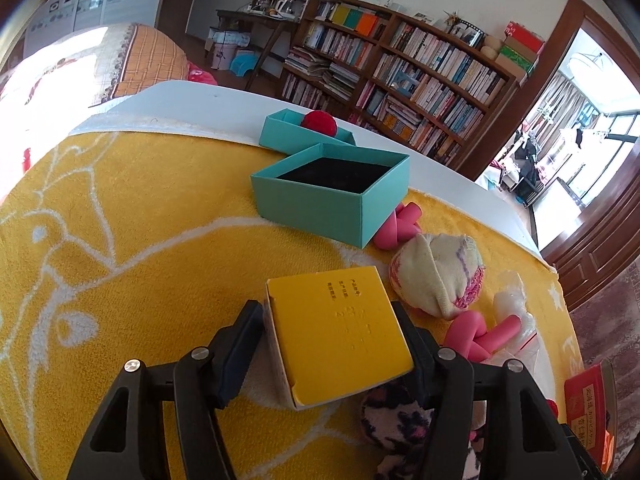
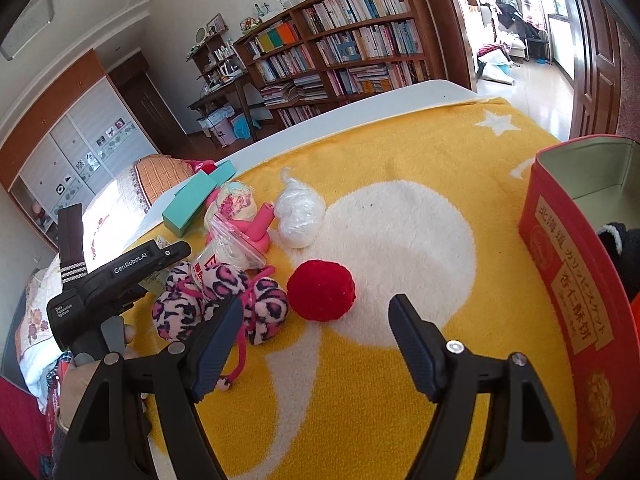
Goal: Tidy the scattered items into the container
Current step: 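Grasp the yellow box with the left gripper while the right grasps the red pompom, then carry the yellow box and red pompom into the tin box and release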
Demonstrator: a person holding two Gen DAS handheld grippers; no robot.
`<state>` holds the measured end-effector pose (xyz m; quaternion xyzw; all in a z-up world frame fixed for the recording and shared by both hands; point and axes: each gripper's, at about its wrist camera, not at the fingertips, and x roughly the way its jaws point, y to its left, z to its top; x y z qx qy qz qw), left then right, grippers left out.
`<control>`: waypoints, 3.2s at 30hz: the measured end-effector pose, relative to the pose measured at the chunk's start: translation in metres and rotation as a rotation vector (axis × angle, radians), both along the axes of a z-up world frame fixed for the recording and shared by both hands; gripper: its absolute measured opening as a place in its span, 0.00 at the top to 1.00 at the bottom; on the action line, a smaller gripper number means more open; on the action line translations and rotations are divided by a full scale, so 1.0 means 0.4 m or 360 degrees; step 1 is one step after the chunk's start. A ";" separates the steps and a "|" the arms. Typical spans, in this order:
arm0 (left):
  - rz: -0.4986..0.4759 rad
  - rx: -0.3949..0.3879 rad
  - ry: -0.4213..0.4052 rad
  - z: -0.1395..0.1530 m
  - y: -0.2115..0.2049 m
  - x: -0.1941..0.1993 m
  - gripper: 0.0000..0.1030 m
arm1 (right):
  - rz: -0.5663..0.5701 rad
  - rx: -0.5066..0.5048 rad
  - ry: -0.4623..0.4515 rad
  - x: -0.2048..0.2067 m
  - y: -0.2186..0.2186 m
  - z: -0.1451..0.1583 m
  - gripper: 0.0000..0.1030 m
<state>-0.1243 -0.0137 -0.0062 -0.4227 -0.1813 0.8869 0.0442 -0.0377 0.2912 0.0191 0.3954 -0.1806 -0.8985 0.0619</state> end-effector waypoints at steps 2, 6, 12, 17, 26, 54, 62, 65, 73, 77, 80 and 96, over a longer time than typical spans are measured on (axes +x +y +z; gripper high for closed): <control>0.0004 0.0021 0.0005 0.000 -0.005 0.005 0.37 | -0.0009 0.0000 -0.0040 -0.019 0.006 -0.010 0.24; 0.0002 0.0011 0.0005 0.000 -0.004 0.006 0.37 | 0.0008 -0.0012 -0.0097 -0.052 0.010 -0.035 0.24; 0.0003 0.0032 0.0004 0.000 -0.005 0.007 0.37 | 0.0080 0.0131 -0.0098 -0.054 -0.028 -0.042 0.42; 0.0019 0.0110 0.0007 0.011 -0.017 0.011 0.37 | 0.0073 0.0177 -0.0111 -0.034 -0.035 -0.035 0.63; -0.0027 0.0050 0.0232 0.112 0.005 0.062 0.37 | -0.0051 0.0232 0.0054 0.070 -0.021 0.080 0.64; -0.0765 0.0157 0.0401 0.318 0.382 0.254 0.37 | -0.0785 0.0194 0.0207 0.325 0.428 0.232 0.64; -0.0963 0.0165 0.0403 0.361 0.555 0.280 0.37 | -0.0761 0.0240 0.0159 0.301 0.468 0.230 0.61; -0.1028 0.0168 0.0381 0.360 0.628 0.279 0.37 | -0.0757 0.0261 0.0112 0.291 0.484 0.220 0.61; -0.1137 0.0134 0.0358 0.347 0.786 0.276 0.37 | -0.0706 0.0248 0.0075 0.283 0.522 0.197 0.61; -0.1148 0.0121 0.0330 0.332 0.842 0.257 0.37 | -0.0684 0.0240 0.0061 0.273 0.533 0.190 0.61; -0.1170 0.0094 0.0265 0.310 0.883 0.240 0.35 | -0.0674 0.0218 0.0054 0.265 0.543 0.184 0.56; -0.1001 0.0175 0.0184 0.296 0.774 0.213 0.19 | -0.0756 0.0030 0.0127 0.305 0.548 0.190 0.17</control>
